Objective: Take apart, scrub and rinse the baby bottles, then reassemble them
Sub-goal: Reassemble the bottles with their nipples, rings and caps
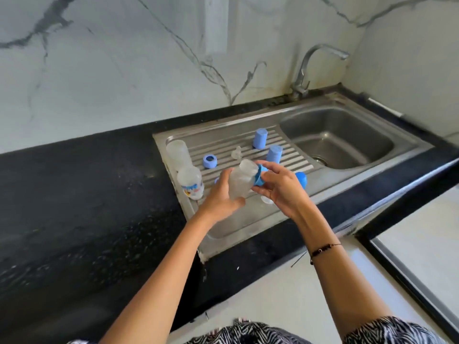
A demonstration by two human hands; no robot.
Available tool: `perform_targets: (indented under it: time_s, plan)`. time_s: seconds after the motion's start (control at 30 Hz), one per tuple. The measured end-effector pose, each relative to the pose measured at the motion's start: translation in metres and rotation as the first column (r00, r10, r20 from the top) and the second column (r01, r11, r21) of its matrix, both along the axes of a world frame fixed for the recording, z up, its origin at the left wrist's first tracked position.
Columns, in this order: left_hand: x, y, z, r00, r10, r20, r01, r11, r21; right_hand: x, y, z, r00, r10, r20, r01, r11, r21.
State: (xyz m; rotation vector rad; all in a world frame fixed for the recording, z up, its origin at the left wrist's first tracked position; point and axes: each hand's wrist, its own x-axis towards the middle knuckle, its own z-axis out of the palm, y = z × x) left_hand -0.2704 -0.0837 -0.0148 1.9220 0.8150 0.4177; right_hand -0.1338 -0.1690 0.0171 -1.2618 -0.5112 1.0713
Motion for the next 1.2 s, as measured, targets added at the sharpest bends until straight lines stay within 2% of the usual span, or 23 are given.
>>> perform_targets:
  time_s: [0.07, 0.2, 0.43, 0.57, 0.7, 0.8, 0.93, 1.03, 1.13, 1.2]
  plan:
    - [0.004, 0.003, -0.014, 0.991, -0.006, -0.132, 0.021, 0.994, 0.108, 0.001, -0.003, -0.013, 0.999, -0.028, 0.041, 0.029, 0.999, -0.018]
    - [0.007, 0.007, -0.036, 0.965, 0.009, -0.262, 0.032, 0.988, 0.151, -0.001, -0.009, -0.026, 0.996, -0.045, 0.079, 0.049, 0.998, -0.044]
    - [0.0, 0.008, -0.052, 0.982, -0.029, -0.185, 0.04, 0.998, 0.054, 0.004, -0.013, -0.033, 0.996, -0.006, 0.094, 0.011, 0.999, -0.046]
    - [-0.002, 0.006, -0.041, 0.986, -0.035, -0.16, 0.044, 0.998, 0.052, 0.013, -0.014, -0.034, 0.992, 0.043, 0.117, -0.038, 0.998, -0.049]
    - [-0.011, 0.01, -0.02, 0.956, -0.151, -0.253, 0.159, 0.987, 0.014, 0.02, -0.014, -0.029, 0.991, 0.012, 0.137, -0.008, 1.0, -0.023]
    - [-0.016, 0.011, 0.01, 0.918, -0.196, -0.346, 0.234, 0.97, 0.071, 0.024, -0.011, -0.025, 0.99, -0.021, 0.136, 0.017, 0.999, 0.032]
    - [0.003, 0.014, 0.051, 0.976, -0.137, -0.169, 0.176, 0.953, 0.246, 0.023, -0.001, -0.012, 0.995, -0.076, 0.062, 0.068, 0.991, 0.119]
    - [0.028, 0.016, 0.062, 0.979, -0.2, -0.049, 0.205, 0.925, 0.321, 0.023, 0.008, -0.002, 0.998, -0.057, 0.019, 0.053, 0.981, 0.187]
    - [0.044, 0.018, 0.061, 0.986, -0.161, 0.039, 0.135, 0.917, 0.376, 0.029, 0.013, 0.004, 0.999, -0.026, 0.042, 0.017, 0.981, 0.196]
    - [0.049, 0.017, 0.058, 0.992, -0.098, 0.079, 0.062, 0.926, 0.373, 0.038, 0.012, 0.003, 0.999, -0.005, 0.032, 0.001, 0.99, 0.142]
